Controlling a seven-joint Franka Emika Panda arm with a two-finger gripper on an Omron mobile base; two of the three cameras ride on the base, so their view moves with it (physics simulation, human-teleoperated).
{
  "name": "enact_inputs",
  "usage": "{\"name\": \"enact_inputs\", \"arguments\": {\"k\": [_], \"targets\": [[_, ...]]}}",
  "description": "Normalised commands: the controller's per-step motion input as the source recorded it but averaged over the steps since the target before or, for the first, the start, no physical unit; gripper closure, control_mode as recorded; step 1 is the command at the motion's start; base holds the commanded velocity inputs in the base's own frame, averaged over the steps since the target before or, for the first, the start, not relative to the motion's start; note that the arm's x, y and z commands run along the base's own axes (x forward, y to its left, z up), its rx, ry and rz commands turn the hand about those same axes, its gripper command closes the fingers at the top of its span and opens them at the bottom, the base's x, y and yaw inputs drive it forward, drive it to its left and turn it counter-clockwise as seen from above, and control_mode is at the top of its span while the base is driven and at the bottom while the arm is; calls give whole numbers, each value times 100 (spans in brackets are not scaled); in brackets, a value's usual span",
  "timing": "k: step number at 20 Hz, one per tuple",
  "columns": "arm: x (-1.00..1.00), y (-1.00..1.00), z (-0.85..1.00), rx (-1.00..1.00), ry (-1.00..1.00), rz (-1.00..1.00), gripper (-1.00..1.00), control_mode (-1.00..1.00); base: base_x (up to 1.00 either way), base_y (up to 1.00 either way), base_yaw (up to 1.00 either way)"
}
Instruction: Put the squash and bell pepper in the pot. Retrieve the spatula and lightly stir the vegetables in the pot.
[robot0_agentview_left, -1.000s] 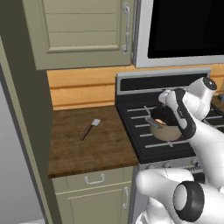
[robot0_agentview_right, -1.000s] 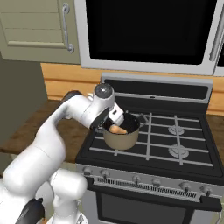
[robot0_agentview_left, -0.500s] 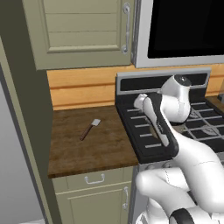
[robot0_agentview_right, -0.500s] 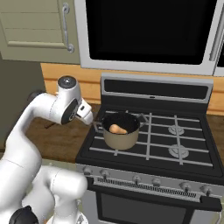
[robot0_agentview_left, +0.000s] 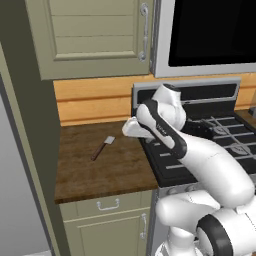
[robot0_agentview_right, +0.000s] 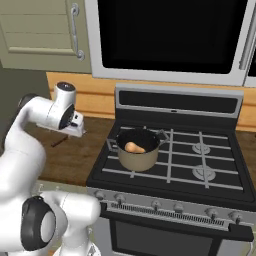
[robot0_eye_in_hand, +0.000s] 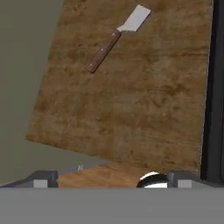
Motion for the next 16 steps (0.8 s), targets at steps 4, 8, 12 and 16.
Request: {"name": "enact_inputs", "arguments": {"k": [4,8,12,16], "targets": [[13,96,-37,-17,4,60,-100,-100,0,0,0],[5,82,-39,-23,0,61,-100,-100,0,0,0],[20,55,-39,-22,-4,59,-100,-100,0,0,0],[38,33,-38,-19,-10,53,-100,-100,0,0,0]]}}
